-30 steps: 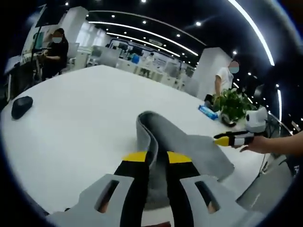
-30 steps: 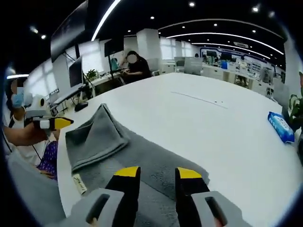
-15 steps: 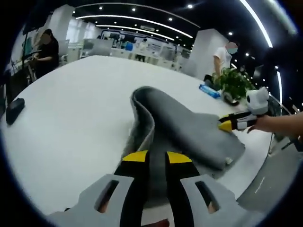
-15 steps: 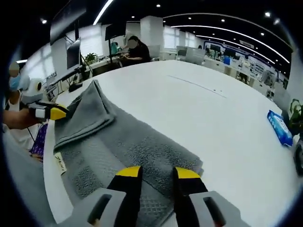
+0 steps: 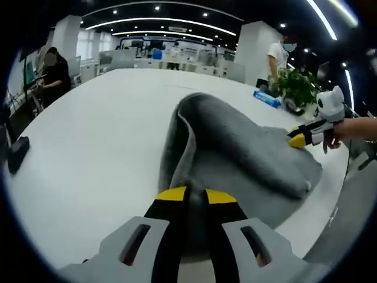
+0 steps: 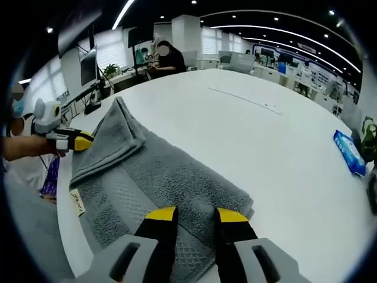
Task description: Open the folded towel by lifting each exposed corner and separating the folded layers until the towel lies flat within the target outline without major curled edges
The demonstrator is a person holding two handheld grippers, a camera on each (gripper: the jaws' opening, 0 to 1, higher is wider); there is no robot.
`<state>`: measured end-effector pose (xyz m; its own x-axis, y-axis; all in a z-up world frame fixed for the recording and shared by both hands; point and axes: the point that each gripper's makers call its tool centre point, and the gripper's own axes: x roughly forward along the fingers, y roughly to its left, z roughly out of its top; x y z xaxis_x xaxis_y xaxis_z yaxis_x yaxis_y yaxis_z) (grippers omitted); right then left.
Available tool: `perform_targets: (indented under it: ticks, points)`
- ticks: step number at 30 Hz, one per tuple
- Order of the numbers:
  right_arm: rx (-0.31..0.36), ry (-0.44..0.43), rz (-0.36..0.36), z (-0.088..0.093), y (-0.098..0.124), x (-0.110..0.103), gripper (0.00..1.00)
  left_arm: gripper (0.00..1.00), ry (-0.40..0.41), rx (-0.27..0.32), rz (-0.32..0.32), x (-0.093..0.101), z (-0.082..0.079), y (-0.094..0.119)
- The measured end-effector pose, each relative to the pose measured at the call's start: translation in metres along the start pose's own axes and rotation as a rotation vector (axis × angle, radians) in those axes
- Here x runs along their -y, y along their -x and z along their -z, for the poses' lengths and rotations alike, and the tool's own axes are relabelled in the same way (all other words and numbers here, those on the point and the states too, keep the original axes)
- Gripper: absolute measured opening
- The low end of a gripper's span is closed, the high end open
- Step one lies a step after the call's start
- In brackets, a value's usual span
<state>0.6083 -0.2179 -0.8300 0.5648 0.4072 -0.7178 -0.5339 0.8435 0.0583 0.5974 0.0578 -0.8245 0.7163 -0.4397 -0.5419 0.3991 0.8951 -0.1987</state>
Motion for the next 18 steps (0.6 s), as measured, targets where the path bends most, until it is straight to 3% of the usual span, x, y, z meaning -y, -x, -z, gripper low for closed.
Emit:
perform_targets:
  ticks: [6, 18]
  points:
    - [-0.017, -0.081, 0.033, 0.010, 0.010, 0.005, 0.21, 0.09, -0.091, -0.027, 0.015, 0.001, -0.012, -0.020]
    - [-0.031, -0.122, 0.061, 0.030, 0.029, 0.004, 0.19, 0.09, -0.109, -0.058, 0.088, 0.003, -0.031, -0.052]
